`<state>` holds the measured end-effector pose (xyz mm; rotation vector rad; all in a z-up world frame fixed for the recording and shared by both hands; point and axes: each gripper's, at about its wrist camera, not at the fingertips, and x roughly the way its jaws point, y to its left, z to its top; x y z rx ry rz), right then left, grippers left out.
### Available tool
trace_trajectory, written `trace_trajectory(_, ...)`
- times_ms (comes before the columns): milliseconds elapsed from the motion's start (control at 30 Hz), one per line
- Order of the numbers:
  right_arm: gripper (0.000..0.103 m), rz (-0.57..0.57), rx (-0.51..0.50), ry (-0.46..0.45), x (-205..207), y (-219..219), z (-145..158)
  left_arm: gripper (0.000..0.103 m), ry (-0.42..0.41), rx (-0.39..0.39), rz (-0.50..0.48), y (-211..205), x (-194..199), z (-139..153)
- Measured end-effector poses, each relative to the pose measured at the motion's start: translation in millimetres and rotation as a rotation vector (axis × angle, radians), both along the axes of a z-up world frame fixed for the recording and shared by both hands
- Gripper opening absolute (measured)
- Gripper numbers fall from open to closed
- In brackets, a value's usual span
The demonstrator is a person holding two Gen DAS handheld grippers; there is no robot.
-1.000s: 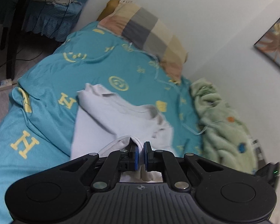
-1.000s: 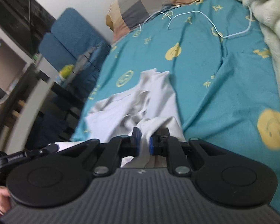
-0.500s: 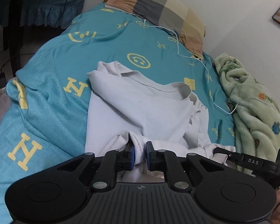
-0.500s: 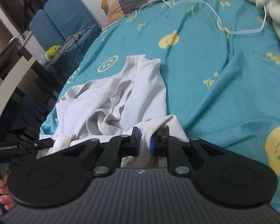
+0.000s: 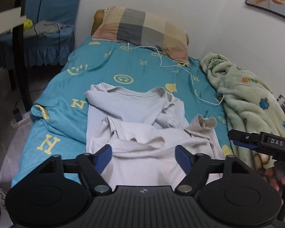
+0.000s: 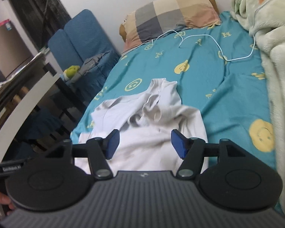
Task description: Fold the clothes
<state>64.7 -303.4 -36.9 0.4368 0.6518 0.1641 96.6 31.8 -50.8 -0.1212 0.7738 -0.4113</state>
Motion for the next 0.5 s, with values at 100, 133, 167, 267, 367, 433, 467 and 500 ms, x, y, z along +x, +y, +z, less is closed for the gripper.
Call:
trace_trajectory(100,0.063,0.013,-0.055,-0.021,-26.8,8.2,9.0,0.087,-0.02,0.003,-0.003,-0.3,-27.4,7.2)
trace_trajectory(133,0.063,0.013,-0.066,-0.027,-34.5,10.1,10.6,0.092,-0.024,0.003,0.0,-0.7,-35.9,7.6)
trace_trajectory(167,0.063,0.013,-0.07,-0.032,-41.4,11.8,11.8,0.095,-0.027,0.004,0.003,-0.5,-44.1,7.7)
trace_trajectory(267,0.078,0.015,-0.073,-0.038,-56.4,16.2,12.8,0.102,-0.048,0.054,0.009,-4.9,-63.1,4.0)
trace_trajectory(367,0.088,0.009,-0.097,-0.04,-63.3,21.3,10.8,0.103,-0.043,0.113,0.018,-9.8,-69.5,-4.5)
trace_trajectory(433,0.088,0.016,-0.116,-0.031,-61.9,24.6,7.9,0.103,-0.03,0.121,0.026,-9.4,-67.4,-8.9)
trace_trajectory(467,0.088,0.015,-0.124,-0.028,-60.9,25.6,6.4,0.103,-0.024,0.121,0.029,-8.7,-65.5,-10.1)
trace_trajectory(500,0.088,0.015,-0.13,-0.024,-59.0,26.2,4.9,0.103,-0.02,0.12,0.031,-7.8,-63.3,-10.8)
